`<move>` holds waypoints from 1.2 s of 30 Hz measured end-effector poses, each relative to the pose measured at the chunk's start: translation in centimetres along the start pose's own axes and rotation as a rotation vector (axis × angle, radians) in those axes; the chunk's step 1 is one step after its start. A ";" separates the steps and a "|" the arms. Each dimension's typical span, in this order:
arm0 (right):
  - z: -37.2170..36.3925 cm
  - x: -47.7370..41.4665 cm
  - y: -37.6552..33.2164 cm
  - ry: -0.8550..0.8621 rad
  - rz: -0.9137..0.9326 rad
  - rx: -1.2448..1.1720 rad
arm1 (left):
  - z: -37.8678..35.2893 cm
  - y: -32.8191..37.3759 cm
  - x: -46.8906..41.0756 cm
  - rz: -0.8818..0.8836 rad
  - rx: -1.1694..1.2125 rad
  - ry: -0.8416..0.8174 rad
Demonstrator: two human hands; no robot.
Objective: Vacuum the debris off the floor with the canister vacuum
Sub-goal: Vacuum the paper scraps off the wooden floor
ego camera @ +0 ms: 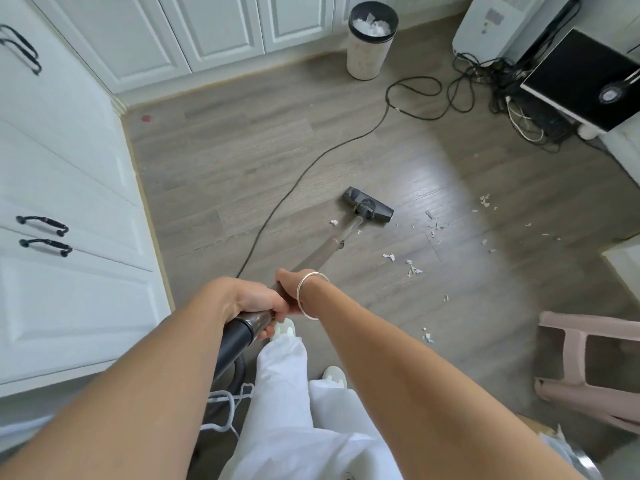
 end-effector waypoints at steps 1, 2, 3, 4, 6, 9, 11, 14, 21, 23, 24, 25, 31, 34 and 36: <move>0.0 0.5 0.8 -0.005 0.009 0.034 | -0.7 -0.7 0.3 -0.001 0.010 0.003; -0.2 1.0 1.8 -0.008 0.019 0.073 | -1.5 -1.5 0.7 0.001 0.026 0.010; -0.3 1.5 2.5 -0.014 0.032 0.103 | -2.0 -2.2 1.0 0.009 0.044 0.018; -0.5 1.9 3.1 -0.020 0.042 0.119 | -2.4 -2.7 1.4 0.021 0.053 0.024; -0.9 2.7 4.2 -0.019 0.060 0.128 | -3.2 -3.8 2.1 0.029 0.045 0.035; -2.1 3.4 5.5 -0.048 0.058 0.140 | -3.7 -5.2 3.1 0.034 0.038 0.051; -3.1 3.8 6.0 -0.068 0.049 0.140 | -3.8 -6.3 3.5 0.046 0.044 0.040; -5.0 3.8 7.0 -0.098 0.024 0.131 | -3.7 -8.6 4.1 0.059 0.067 0.043; -10.1 2.7 10.3 -0.085 -0.035 0.161 | -4.4 -14.8 4.7 0.105 0.126 0.030; -11.4 2.5 11.3 -0.076 -0.053 0.155 | -4.6 -16.4 5.2 0.128 0.151 0.021; -11.9 2.2 11.7 -0.066 -0.058 0.156 | -4.8 -16.9 5.4 0.127 0.161 0.019; -12.5 2.0 12.0 -0.050 -0.060 0.168 | -5.0 -17.5 5.4 0.117 0.164 0.022; -14.5 1.8 14.5 0.043 -0.056 0.333 | -6.8 -21.3 5.2 0.098 0.178 0.011; -15.4 1.9 15.6 0.079 -0.027 0.297 | -6.6 -22.7 5.7 0.079 0.201 0.029; -15.9 1.6 15.7 0.123 0.009 0.263 | -6.4 -22.6 5.9 0.044 0.198 0.035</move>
Point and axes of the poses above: each hand's wrist, its own x-axis away from the middle knuckle, its own z-axis out of the back of the hand, y = z × x, the point moved 2 cm from there along -x, towards the middle knuckle, and after that the axes turned 9 degrees about -z, right-handed, at the moved point
